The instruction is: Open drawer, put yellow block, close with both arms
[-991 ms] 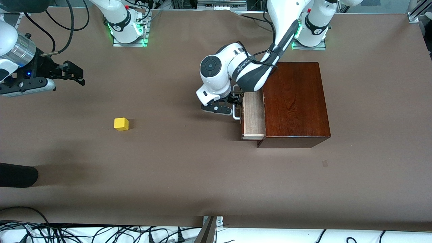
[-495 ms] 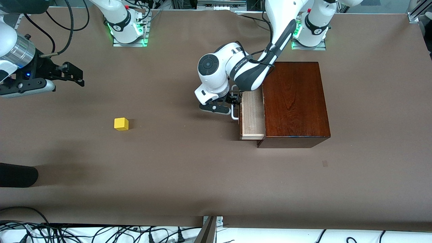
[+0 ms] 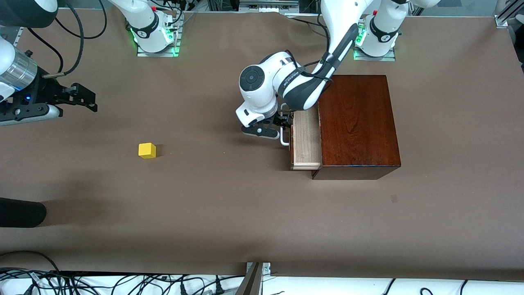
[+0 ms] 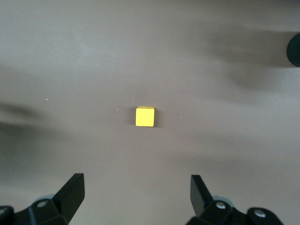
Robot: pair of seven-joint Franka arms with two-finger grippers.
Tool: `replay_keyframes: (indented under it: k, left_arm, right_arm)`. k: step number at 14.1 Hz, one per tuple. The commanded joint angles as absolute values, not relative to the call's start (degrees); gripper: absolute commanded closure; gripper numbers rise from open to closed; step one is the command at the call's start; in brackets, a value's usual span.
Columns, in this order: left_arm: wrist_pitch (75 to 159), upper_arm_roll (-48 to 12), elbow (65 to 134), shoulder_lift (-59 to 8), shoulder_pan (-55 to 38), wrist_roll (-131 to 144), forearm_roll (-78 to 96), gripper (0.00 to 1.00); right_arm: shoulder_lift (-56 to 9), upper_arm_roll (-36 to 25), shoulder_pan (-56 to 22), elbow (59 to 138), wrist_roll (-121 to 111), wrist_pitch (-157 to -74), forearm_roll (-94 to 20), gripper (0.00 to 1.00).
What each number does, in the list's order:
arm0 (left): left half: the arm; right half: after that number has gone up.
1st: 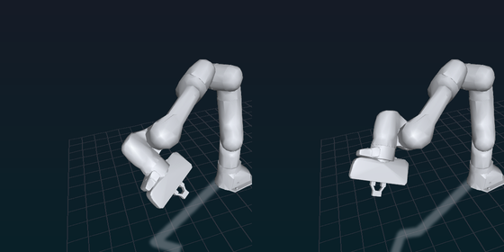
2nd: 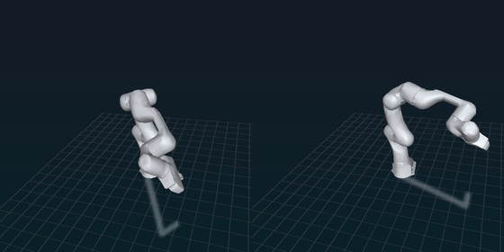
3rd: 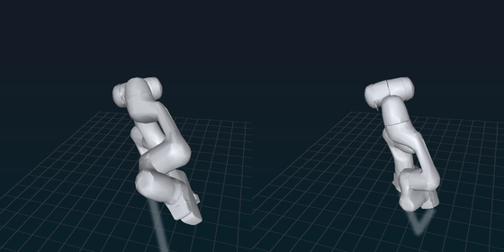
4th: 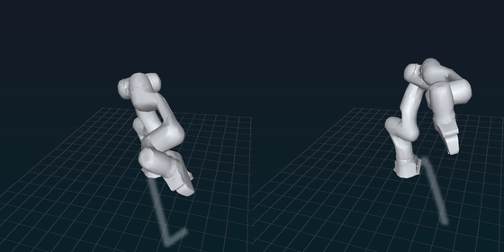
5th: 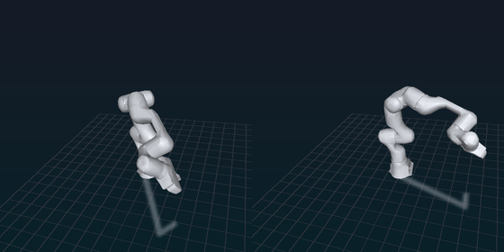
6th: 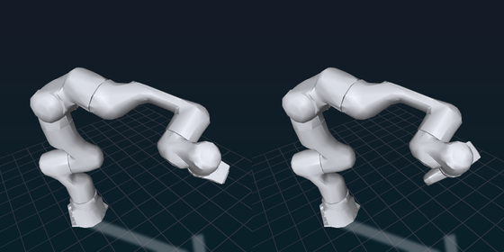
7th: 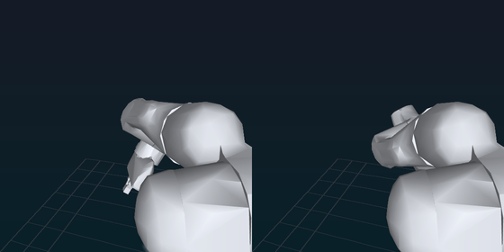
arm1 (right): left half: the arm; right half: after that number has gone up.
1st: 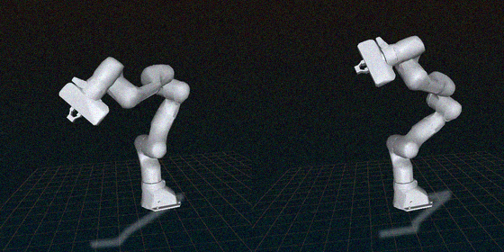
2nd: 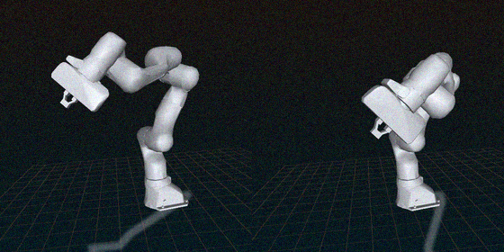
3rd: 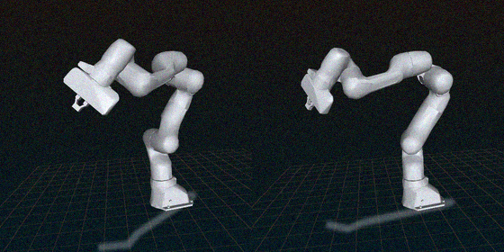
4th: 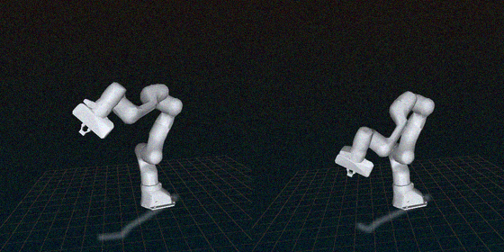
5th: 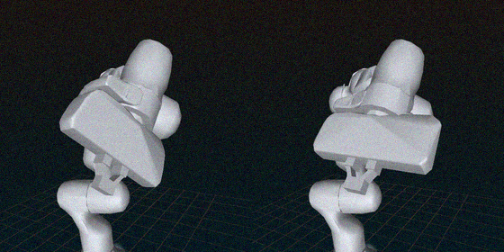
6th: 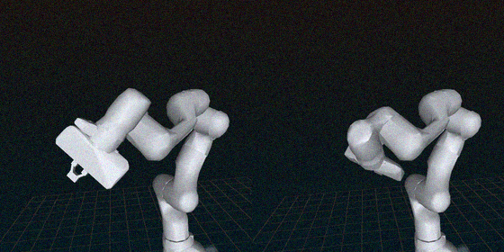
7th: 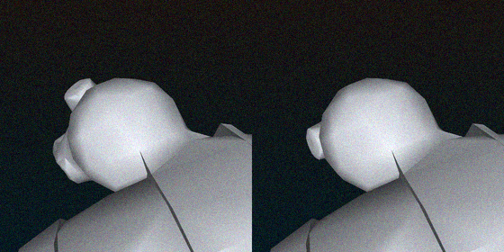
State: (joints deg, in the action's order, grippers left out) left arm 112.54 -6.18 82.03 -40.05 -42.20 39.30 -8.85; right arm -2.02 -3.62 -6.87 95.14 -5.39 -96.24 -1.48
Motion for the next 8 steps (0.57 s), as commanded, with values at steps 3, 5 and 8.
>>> replay_keyframes:
  k: [3,5,8]
  left_arm:
    - [122.4,-8.5,78.4,-46.4,-43.6,41.0,-4.3,0.0]
    - [118.4,-8.4,76.1,-45.7,-43.4,41.1,-4.5,0.0]
    - [107.9,-7.7,71.4,-45.8,-43.9,41.1,-6.6,0.0]
  right_arm:
    - [-3.7,-3.4,-6.6,93.6,-6.6,-93.4,-1.1,0.0]
    - [-4.0,-3.4,-6.8,93.7,-6.8,-93.4,-1.1,0.0]
    - [-4.0,-3.4,-6.9,93.7,-6.6,-93.3,-1.0,0.0]
